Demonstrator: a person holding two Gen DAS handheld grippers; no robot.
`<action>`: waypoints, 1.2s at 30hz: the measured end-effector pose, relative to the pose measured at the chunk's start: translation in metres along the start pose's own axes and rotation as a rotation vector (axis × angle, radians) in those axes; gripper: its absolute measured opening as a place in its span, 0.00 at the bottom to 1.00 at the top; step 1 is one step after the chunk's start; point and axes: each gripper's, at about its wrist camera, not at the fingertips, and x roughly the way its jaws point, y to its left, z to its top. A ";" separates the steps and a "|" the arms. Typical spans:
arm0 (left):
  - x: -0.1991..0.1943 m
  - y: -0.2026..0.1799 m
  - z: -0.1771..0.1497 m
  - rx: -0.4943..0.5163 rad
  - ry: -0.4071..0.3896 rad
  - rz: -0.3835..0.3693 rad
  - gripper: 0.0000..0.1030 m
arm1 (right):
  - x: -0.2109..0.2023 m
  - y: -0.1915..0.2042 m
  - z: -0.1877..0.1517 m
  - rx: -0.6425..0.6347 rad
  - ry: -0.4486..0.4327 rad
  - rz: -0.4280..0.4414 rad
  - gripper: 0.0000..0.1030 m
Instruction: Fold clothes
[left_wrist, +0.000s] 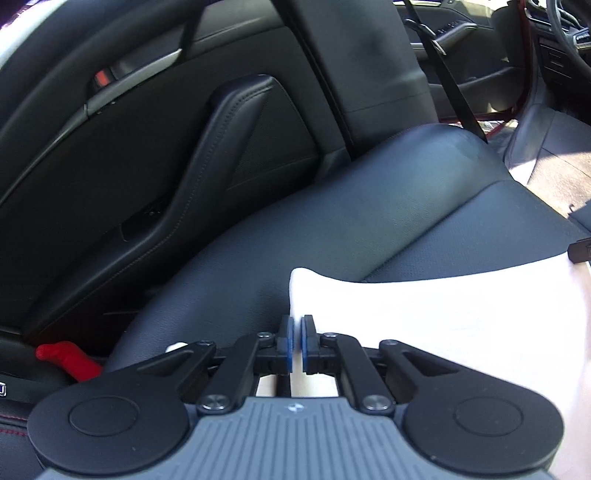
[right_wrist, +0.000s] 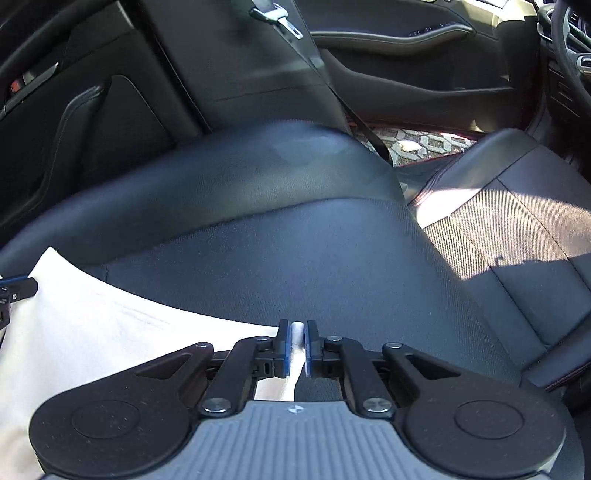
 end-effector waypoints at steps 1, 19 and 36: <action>0.001 0.002 0.001 -0.004 0.000 0.010 0.04 | 0.005 0.003 0.003 -0.003 0.002 0.006 0.08; -0.064 0.005 -0.026 0.012 -0.069 -0.206 0.53 | -0.037 -0.067 -0.038 0.027 0.145 -0.188 0.36; -0.118 -0.030 -0.083 0.121 -0.052 -0.509 0.59 | -0.063 -0.054 -0.038 0.005 0.056 -0.274 0.06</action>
